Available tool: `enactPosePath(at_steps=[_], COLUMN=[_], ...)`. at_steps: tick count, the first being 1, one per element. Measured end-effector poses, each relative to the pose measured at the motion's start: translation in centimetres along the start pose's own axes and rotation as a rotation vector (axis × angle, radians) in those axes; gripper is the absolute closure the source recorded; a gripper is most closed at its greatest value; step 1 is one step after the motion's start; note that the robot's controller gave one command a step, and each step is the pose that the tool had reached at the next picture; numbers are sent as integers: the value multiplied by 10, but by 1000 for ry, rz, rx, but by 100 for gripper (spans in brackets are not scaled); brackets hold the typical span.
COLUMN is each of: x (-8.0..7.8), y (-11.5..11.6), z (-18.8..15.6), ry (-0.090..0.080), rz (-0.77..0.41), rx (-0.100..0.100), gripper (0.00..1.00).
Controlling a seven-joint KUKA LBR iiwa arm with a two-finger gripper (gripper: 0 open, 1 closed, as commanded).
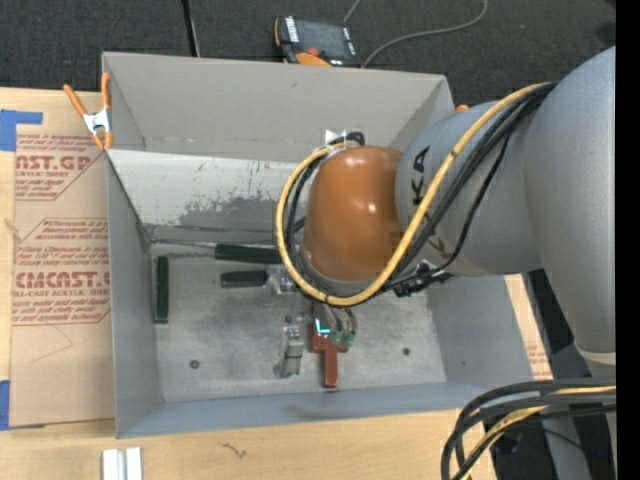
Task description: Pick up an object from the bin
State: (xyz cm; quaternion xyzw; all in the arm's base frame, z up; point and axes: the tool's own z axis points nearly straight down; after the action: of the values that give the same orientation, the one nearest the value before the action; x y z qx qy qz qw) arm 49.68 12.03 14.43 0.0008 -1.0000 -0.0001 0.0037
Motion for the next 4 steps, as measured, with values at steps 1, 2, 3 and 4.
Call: enactPosePath(at_steps=[1, 2, 3, 4], x=[-41, -66, -77, -70], y=[-91, -98, -102, -98], z=[75, 43, 44, 74], ry=[-4, -12, -10, -6], rz=[-331, -540, -777, -994], rx=[2, 3, 2, 3], gripper=[0, 0, 0, 0])
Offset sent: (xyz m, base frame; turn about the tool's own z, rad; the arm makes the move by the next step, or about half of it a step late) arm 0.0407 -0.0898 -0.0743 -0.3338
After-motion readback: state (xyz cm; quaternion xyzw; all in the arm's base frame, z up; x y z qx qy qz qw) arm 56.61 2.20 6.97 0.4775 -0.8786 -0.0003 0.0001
